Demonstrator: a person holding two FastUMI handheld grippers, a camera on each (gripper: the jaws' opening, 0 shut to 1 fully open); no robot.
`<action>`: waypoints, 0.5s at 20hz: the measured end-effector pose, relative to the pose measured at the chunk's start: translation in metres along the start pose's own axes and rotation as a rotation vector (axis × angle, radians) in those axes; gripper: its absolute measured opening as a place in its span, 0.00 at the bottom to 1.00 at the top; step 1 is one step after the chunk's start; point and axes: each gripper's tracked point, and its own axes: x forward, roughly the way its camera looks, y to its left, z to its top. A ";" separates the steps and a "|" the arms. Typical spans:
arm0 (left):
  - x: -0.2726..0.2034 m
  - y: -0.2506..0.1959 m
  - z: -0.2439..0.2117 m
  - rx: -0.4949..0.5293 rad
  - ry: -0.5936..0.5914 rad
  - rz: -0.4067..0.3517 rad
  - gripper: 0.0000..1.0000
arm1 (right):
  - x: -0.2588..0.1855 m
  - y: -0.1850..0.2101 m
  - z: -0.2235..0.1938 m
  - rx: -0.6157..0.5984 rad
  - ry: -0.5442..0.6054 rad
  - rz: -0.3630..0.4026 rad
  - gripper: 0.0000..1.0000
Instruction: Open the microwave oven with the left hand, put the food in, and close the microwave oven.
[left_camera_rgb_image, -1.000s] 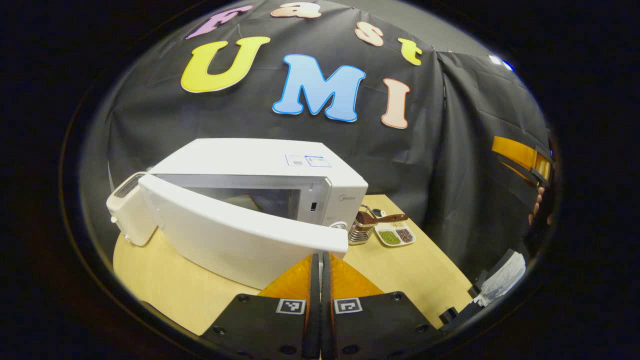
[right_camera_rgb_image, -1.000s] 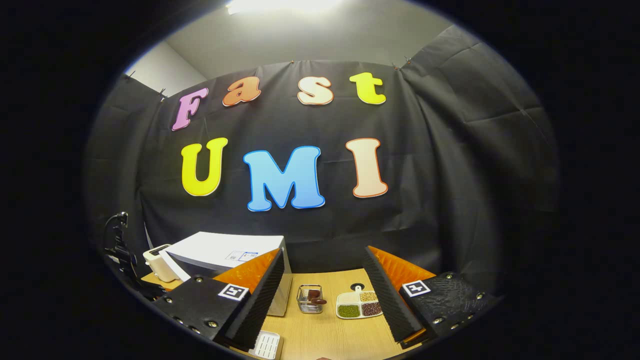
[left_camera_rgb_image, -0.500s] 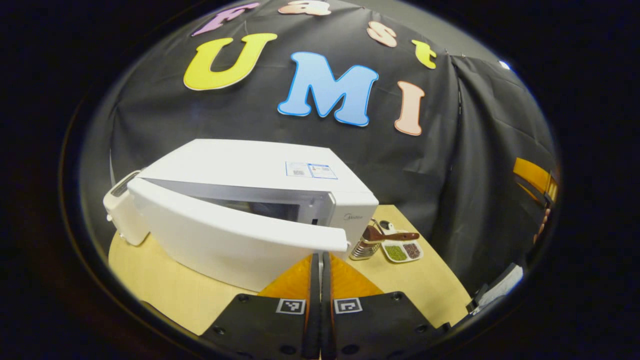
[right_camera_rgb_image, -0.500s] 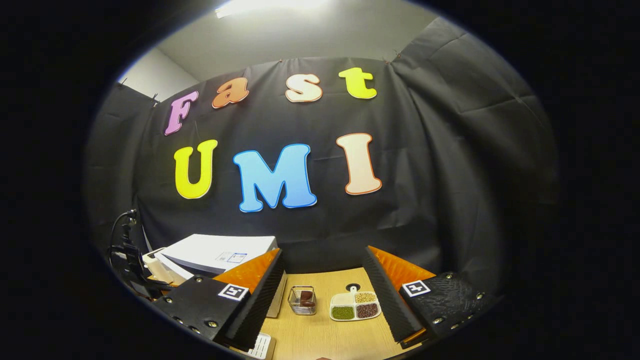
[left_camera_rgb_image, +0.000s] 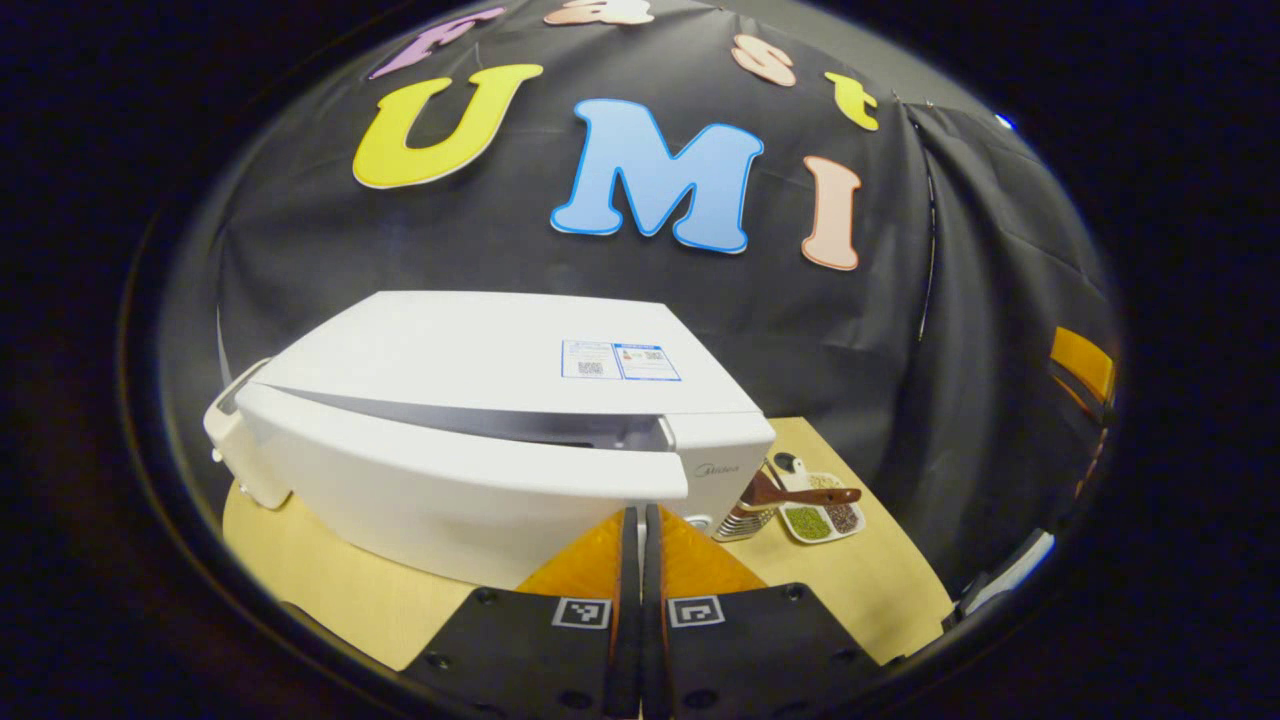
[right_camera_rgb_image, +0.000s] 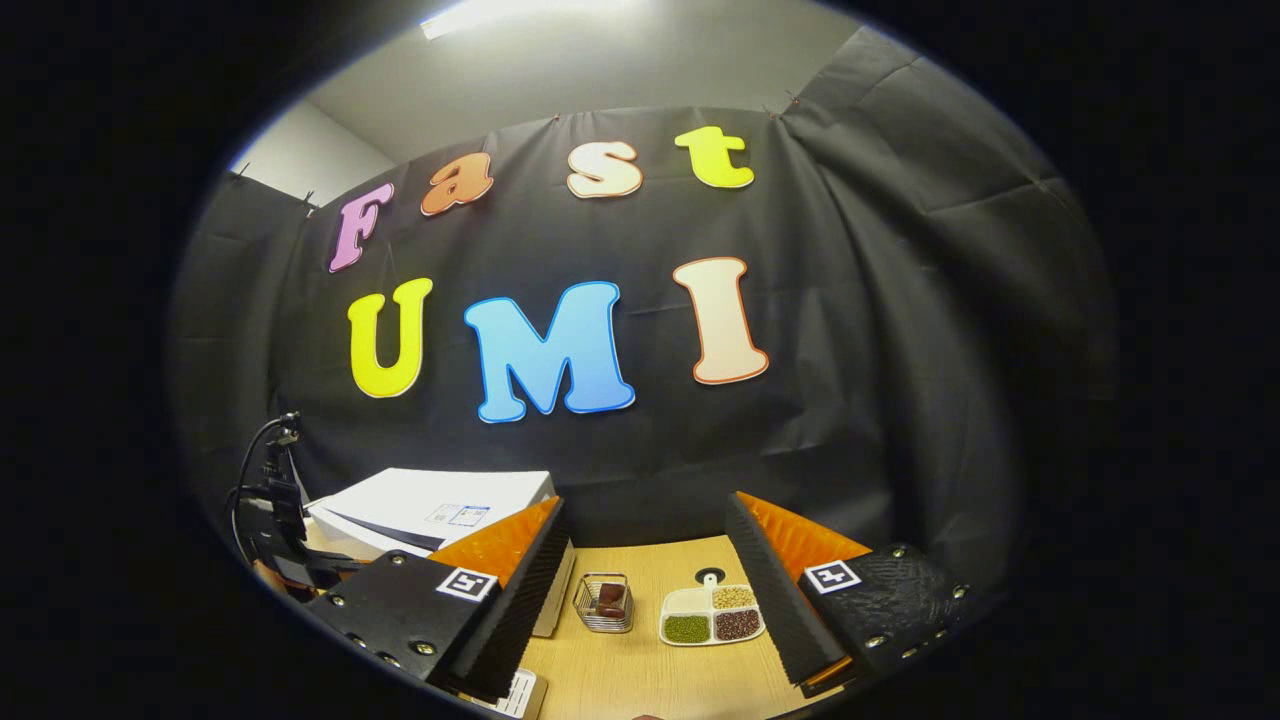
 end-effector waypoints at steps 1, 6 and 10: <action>0.003 0.000 0.002 -0.005 -0.002 0.002 0.07 | 0.002 -0.001 -0.003 0.003 0.002 -0.002 0.95; 0.020 0.002 0.008 -0.015 -0.009 0.020 0.07 | 0.010 -0.008 -0.009 0.001 0.011 -0.013 0.95; 0.020 0.002 0.009 0.027 -0.014 0.039 0.06 | 0.012 -0.011 -0.012 0.003 0.020 -0.015 0.96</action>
